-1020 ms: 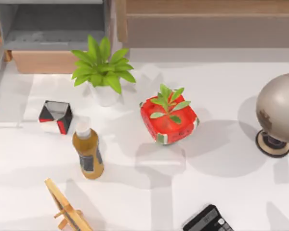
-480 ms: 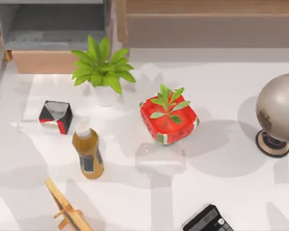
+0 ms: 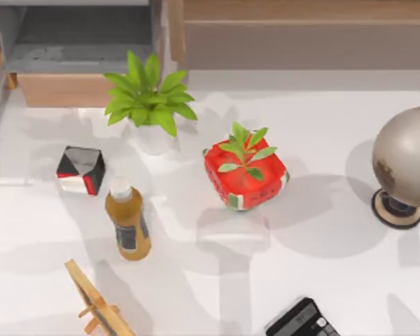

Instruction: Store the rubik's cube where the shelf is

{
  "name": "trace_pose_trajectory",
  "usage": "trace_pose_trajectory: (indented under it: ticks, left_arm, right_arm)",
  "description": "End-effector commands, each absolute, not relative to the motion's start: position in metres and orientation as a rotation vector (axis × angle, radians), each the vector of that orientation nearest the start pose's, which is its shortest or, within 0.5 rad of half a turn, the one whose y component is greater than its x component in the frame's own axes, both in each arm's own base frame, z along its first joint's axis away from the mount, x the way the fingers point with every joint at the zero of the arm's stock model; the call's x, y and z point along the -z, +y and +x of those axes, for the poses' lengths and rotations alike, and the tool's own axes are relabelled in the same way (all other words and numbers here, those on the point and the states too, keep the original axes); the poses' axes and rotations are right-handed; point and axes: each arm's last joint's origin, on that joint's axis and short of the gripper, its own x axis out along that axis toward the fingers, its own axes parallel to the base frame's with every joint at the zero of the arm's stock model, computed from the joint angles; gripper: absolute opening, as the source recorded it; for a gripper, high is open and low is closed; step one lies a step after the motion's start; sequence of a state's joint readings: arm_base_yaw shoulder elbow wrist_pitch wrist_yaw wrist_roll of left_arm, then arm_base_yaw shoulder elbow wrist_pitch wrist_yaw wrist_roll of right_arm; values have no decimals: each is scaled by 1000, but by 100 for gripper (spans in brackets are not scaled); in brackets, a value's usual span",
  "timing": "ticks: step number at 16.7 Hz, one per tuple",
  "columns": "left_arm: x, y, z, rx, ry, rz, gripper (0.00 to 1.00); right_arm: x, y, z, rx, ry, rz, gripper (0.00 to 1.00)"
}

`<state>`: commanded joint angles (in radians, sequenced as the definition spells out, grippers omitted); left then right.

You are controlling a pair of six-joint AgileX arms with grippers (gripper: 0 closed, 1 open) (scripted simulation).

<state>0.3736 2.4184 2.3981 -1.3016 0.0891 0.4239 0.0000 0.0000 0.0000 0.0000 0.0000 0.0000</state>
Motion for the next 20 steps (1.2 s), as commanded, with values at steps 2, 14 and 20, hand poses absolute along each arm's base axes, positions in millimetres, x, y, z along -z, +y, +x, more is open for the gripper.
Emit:
trace_pose_trajectory:
  ticks: [2, 14, 20]
  left_arm:
    - [-228, 176, 461, 29, 1359, 31, 100]
    - [-208, 173, 465, 31, 1374, 25, 100]
    - [-169, 174, 481, 31, 1371, 26, 100]
  right_arm:
    - [-160, -1, 106, 0, 0, 0, 100]
    - [-160, -1, 106, 0, 0, 0, 100]
    - [-160, -1, 106, 0, 0, 0, 100]
